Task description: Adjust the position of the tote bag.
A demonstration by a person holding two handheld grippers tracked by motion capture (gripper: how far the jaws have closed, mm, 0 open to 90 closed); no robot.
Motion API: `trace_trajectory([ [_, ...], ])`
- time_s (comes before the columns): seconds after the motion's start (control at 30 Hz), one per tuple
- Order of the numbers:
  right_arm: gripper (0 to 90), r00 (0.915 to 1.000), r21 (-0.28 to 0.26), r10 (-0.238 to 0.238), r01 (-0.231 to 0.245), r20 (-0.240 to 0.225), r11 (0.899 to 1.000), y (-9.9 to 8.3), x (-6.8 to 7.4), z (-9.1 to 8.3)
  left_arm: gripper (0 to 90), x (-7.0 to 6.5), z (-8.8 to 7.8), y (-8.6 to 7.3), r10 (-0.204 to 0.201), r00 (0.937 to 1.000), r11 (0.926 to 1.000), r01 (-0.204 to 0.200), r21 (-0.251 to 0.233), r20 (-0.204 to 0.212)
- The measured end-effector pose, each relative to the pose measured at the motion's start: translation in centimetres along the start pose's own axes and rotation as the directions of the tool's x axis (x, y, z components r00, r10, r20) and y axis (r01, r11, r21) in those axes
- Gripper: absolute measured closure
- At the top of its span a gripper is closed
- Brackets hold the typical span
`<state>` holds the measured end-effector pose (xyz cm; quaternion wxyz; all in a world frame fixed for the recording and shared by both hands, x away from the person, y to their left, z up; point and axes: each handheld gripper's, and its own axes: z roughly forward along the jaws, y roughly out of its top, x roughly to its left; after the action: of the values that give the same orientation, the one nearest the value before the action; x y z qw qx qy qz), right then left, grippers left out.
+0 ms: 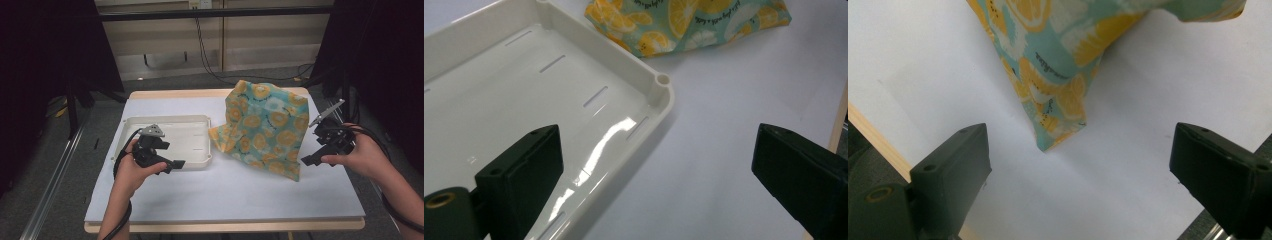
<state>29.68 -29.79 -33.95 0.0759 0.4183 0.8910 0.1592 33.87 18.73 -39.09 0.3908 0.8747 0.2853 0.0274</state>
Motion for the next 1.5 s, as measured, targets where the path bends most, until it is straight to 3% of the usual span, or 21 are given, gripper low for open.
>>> trace_trajectory([
  [0.23, 10.9, 0.9996, 0.032, -0.030, 0.030, -0.002, 0.999, 1.1, 0.3, -0.5, 6.6, 0.0, 0.1, 0.3, 0.010, 0.9999, 0.9999, -0.010, 0.010, 0.009],
  [0.43, 11.2, 0.9999, 0.040, -0.011, 0.011, -0.005, 0.999, 1.5, 0.0, -1.0, 6.6, 0.0, 0.9, 0.0, 0.009, 0.9996, 0.9990, -0.010, 0.044, 0.026],
  [0.73, 11.7, 0.9994, 0.056, 0.030, -0.029, -0.016, 0.998, 3.4, -1.0, -2.7, 6.6, -0.1, 1.3, 0.7, 0.020, 0.9995, 0.9990, -0.021, 0.039, 0.025],
  [0.93, 11.5, 0.9998, 0.039, 0.016, -0.016, -0.011, 0.999, 4.4, -1.4, -3.8, 6.6, -0.4, 1.8, 1.0, 0.032, 0.9988, 0.9986, -0.033, 0.042, 0.038],
  [1.23, 11.3, 0.9992, 0.050, 0.040, -0.039, -0.009, 0.998, 6.4, -1.6, -4.9, 6.6, -0.5, 1.4, 1.0, 0.035, 0.9988, 0.9988, -0.036, 0.032, 0.033],
  [1.27, 10.9, 0.9992, 0.053, 0.038, -0.039, 0.013, 0.998, 7.0, -1.7, -5.1, 6.6, -0.6, 1.3, 1.1, 0.040, 0.9986, 0.9987, -0.041, 0.031, 0.035],
  [1.5, 11.5, 0.9986, 0.064, 0.045, -0.047, 0.028, 0.997, 8.7, -2.0, -5.1, 6.6, -0.7, 1.2, 1.1, 0.034, 0.9989, 0.9991, -0.034, 0.023, 0.034],
])
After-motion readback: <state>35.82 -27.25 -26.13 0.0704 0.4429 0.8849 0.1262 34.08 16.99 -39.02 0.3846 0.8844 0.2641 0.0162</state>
